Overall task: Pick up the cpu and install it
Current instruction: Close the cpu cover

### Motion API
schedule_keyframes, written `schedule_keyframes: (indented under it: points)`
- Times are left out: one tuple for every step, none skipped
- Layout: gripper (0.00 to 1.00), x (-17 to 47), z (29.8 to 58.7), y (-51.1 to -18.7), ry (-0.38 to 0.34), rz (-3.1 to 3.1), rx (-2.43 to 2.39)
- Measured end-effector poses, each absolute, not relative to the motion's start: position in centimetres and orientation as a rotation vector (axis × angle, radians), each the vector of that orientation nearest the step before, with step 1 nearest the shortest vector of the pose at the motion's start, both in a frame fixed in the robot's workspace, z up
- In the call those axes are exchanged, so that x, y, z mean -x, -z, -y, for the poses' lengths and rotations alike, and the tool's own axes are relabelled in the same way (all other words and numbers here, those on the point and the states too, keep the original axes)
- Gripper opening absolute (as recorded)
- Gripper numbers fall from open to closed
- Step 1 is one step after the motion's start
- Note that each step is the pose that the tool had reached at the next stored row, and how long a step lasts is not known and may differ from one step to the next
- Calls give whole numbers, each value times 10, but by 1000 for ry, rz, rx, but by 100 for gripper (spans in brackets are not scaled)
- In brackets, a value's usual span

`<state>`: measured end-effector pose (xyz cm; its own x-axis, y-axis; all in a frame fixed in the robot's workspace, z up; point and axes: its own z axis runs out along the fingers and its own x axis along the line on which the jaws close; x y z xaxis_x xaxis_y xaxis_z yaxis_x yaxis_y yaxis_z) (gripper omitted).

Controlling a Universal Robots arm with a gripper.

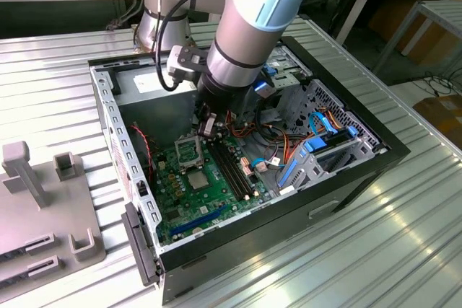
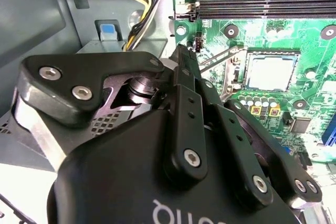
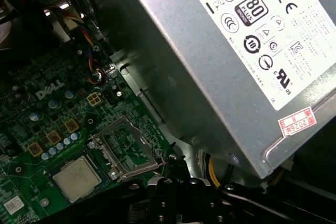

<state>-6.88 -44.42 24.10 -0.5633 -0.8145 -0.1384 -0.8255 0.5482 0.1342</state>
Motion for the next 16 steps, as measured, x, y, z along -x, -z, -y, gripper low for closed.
schedule_keyframes:
  points:
    - [11, 69, 444, -241, -285, -2710, 1439]
    - [11, 69, 445, -241, -287, -2709, 1440]
    - [11, 69, 445, -242, -289, -2707, 1441]
    - [11, 69, 446, -242, -290, -2706, 1442]
    - [11, 69, 447, -242, -292, -2705, 1444]
    - [11, 69, 447, -243, -295, -2702, 1446]
    - [11, 69, 447, -243, -302, -2698, 1448]
    - [11, 69, 448, -244, -306, -2695, 1449]
    - [11, 69, 448, -244, -309, -2693, 1451]
    - [11, 69, 448, -244, -312, -2690, 1454]
    - [11, 69, 448, -244, -315, -2688, 1455]
    - [11, 69, 449, -244, -319, -2685, 1458]
    - [11, 69, 449, -245, -321, -2683, 1459]
    - [11, 69, 449, -245, -323, -2681, 1461]
    - [11, 69, 450, -245, -325, -2679, 1463]
    - [11, 69, 450, -245, -327, -2678, 1464]
